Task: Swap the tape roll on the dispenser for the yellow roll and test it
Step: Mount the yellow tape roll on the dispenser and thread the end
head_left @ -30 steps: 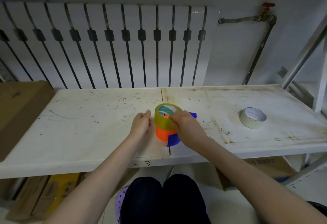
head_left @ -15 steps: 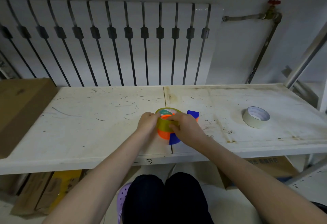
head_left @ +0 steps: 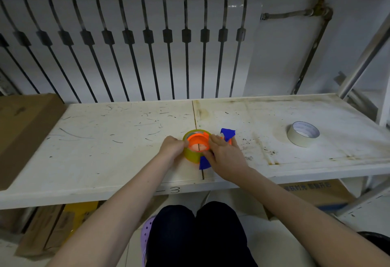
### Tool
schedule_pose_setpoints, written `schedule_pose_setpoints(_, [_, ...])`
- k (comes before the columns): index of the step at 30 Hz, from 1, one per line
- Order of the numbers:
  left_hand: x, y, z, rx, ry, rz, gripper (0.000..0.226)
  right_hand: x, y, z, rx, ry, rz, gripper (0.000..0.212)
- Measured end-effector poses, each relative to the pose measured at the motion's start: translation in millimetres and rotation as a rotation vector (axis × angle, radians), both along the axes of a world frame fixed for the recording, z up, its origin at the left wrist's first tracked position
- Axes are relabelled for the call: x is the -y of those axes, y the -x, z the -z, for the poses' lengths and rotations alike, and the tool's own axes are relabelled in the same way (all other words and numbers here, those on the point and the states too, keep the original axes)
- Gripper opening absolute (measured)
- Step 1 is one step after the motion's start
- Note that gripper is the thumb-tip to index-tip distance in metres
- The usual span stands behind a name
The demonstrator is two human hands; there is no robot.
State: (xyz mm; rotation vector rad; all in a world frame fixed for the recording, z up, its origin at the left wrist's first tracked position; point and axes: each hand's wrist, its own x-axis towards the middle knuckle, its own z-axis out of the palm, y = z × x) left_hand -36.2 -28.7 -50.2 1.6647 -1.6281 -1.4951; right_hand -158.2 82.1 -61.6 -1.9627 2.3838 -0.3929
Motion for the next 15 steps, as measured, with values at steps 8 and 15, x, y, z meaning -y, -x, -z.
schedule_pose_setpoints(8, [-8.8,-3.7,7.5,-0.008,-0.056,0.000,0.035,4.8,-4.0,-5.4,0.086,0.022,0.059,0.039])
schedule_pose_setpoints(15, [-19.3,-5.8,-7.7,-0.399,-0.146,-0.104,0.052,0.9,-8.6,-10.4,0.525,0.175,0.138,0.046])
